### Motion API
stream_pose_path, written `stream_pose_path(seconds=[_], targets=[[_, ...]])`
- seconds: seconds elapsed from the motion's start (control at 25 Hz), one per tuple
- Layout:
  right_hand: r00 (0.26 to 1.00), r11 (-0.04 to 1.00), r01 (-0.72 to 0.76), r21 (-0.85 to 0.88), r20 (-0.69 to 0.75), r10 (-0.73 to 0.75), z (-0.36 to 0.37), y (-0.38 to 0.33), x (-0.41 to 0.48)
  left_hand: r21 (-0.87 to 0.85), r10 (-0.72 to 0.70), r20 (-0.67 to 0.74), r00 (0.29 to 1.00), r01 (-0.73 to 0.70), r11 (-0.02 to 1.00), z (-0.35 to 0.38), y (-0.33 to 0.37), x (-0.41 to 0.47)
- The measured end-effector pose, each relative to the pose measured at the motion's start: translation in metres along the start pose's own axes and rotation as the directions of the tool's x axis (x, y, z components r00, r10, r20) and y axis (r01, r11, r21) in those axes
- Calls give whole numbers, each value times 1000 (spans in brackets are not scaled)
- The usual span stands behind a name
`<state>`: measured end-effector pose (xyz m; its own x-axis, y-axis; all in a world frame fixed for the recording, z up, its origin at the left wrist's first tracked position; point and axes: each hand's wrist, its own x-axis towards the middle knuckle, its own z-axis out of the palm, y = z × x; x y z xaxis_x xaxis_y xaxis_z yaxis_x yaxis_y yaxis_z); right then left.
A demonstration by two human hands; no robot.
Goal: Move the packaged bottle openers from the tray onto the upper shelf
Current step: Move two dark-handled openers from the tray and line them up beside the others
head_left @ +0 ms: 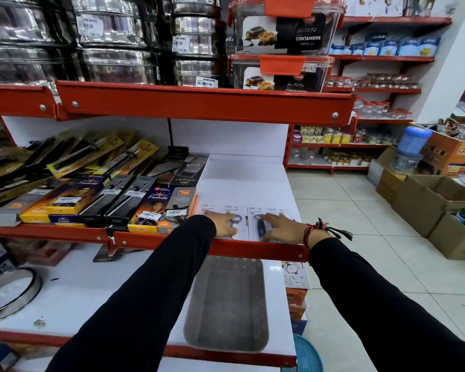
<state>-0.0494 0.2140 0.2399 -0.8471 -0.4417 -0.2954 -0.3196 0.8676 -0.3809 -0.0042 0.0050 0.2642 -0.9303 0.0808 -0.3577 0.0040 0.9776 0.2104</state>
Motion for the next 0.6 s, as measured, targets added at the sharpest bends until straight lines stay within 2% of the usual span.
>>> stream_pose_path(seconds=[0.4,0.6], targets=[[1000,1000,23,-1,-11,-23,-1,-2,-5,-7,28,-7,1000,-28,1000,-1,0,0],[997,999,-42,6,-72,42,-1,-2,-11,-8,29,-26,999,-29,1000,1,-2,2]])
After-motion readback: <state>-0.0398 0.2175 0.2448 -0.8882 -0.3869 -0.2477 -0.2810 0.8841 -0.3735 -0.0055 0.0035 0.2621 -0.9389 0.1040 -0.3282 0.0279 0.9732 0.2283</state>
